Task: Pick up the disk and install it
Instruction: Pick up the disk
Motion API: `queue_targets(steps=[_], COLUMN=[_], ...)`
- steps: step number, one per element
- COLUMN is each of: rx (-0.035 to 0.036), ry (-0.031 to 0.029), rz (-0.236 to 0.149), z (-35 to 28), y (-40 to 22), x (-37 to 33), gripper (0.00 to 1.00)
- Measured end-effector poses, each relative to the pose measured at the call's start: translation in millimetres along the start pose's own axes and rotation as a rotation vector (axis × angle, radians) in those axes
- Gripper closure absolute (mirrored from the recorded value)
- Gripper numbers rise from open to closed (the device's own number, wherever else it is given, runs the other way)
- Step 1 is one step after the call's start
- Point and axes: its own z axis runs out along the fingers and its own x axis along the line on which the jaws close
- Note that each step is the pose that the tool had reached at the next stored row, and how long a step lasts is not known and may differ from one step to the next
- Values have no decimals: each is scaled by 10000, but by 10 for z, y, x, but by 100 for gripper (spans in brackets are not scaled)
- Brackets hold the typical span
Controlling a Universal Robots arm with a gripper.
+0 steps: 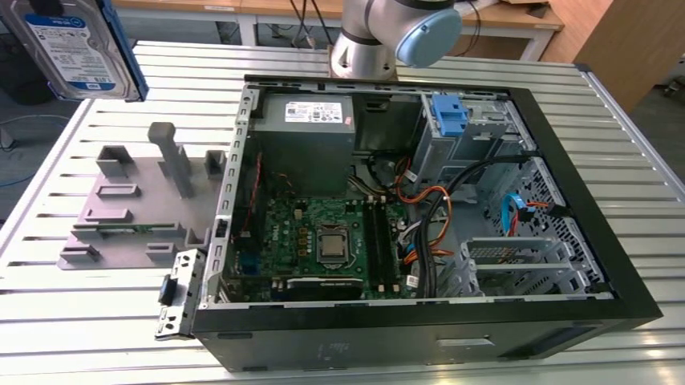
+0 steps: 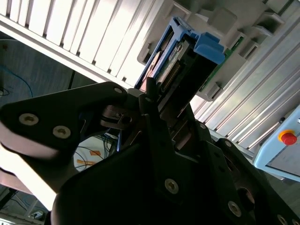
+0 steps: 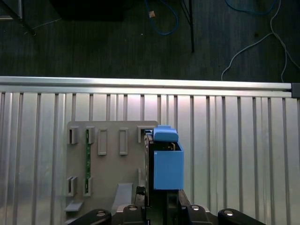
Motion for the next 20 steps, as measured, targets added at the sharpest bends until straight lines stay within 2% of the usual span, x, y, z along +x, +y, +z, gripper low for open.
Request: queue_targets(steps=[11,20], rx=[0,1], ry=[0,-1], rz=[0,0], z=[-92,-105], y=[5,5], x=[-7,-8], gripper=[65,65])
